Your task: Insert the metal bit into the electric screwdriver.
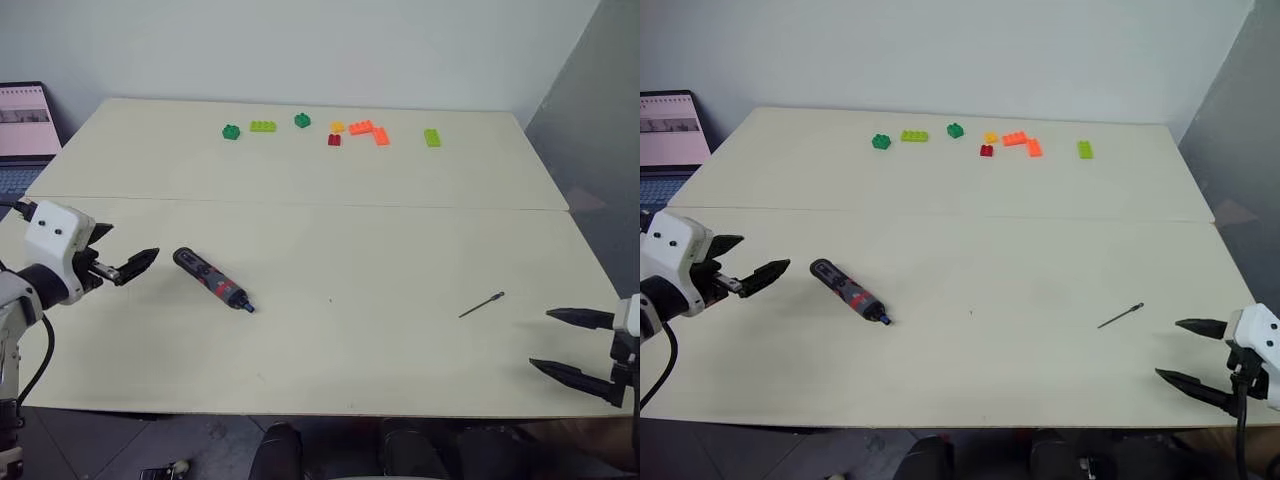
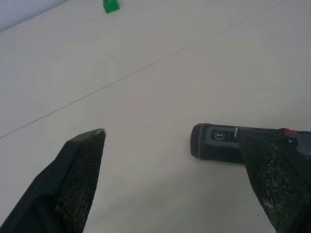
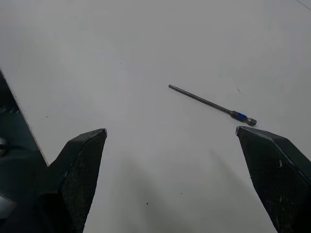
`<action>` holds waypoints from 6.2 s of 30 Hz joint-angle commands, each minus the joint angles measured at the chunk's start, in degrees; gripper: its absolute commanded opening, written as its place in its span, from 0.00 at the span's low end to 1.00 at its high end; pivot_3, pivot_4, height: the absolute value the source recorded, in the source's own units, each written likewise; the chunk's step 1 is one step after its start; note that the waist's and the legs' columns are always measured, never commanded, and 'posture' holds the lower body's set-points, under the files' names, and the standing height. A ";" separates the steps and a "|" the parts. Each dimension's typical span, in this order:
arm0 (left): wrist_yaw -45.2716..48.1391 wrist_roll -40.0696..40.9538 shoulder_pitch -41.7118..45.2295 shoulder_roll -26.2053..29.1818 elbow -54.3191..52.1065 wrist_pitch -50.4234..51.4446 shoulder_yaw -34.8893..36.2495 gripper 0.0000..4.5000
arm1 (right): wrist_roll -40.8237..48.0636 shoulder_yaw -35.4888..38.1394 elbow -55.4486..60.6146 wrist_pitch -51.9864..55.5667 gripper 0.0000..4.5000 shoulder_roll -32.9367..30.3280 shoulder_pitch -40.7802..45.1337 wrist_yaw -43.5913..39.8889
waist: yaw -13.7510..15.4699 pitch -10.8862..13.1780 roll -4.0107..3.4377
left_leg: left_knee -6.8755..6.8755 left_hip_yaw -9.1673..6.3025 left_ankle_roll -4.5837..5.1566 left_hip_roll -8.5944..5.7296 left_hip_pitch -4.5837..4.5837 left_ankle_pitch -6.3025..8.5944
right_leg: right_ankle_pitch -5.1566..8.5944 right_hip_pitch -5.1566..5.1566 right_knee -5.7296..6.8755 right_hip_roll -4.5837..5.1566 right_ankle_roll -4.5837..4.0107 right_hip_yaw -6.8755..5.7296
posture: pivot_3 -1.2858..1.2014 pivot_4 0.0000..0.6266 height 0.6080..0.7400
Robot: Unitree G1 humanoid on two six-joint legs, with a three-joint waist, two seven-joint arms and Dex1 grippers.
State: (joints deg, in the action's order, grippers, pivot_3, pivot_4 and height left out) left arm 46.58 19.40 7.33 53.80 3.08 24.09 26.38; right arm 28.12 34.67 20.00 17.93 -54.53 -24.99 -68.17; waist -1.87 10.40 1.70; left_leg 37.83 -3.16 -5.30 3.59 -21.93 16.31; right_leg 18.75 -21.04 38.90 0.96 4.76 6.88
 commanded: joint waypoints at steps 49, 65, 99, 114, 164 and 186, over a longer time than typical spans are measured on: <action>45.70 -21.63 34.76 6.49 18.35 -57.86 -42.24 1.00 | 24.00 -13.71 23.16 21.68 1.00 -5.58 29.49 10.53 | 0.21 0.10 -0.15 | 0.10 0.01 0.02 0.04 -0.25 -0.01 | -0.02 -0.24 0.07 -0.09 -0.01 0.04 | 0.52 0.24 1.00; 45.92 -20.89 37.27 3.93 21.48 -58.37 -45.47 1.00 | 26.57 -6.03 23.26 20.74 1.00 -4.44 25.14 9.76 | 0.23 0.10 -0.16 | 0.16 -0.15 0.03 0.06 -0.44 -0.02 | -0.03 -0.31 0.14 -0.11 0.01 -0.10 | 0.52 0.24 1.00; 45.92 -29.71 49.91 0.30 36.12 -65.64 -62.25 1.00 | 32.50 -0.70 29.47 23.89 1.00 -5.08 17.70 14.90 | 0.10 0.10 -0.15 | 0.18 -0.25 0.05 0.05 -0.47 -0.03 | -0.04 -0.29 0.15 -0.13 0.01 -0.14 | 0.52 0.24 1.00; 45.92 -29.58 46.63 -0.57 33.81 -62.22 -59.88 1.00 | 31.63 -2.55 29.10 23.26 1.00 -6.16 18.07 14.98 | 0.12 0.10 -0.16 | 0.20 -0.28 0.05 0.05 -0.48 -0.03 | -0.04 -0.27 0.16 -0.13 0.01 -0.16 | 0.52 0.24 1.00; -7.48 -3.72 30.11 -38.62 4.66 -15.73 -25.24 0.37 | 34.79 -12.38 25.11 23.49 1.00 -3.79 30.40 24.34 | 0.64 0.03 -0.25 | 0.56 -1.21 0.05 -0.02 -0.95 -0.07 | -0.04 -0.09 0.14 -0.06 0.01 -1.09 | 0.52 0.24 1.00; -10.46 -0.99 17.67 -34.09 -5.78 -10.93 -23.08 0.37 | 33.09 -13.81 23.91 22.97 1.00 -3.96 32.62 23.70 | 0.10 -0.03 -0.35 | 0.36 -1.28 0.08 -0.02 -0.51 -0.09 | -0.04 0.26 0.13 -0.08 0.01 -1.14 | 0.52 0.24 1.00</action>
State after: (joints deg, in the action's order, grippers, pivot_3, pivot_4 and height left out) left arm 36.89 17.99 25.30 18.44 -0.72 11.64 1.71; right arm 61.49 20.55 43.75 41.91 -58.24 6.36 -43.95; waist -1.77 10.37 1.35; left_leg 38.19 -4.44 -5.22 3.57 -22.38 16.22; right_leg 18.70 -20.72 39.02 0.88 4.77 5.74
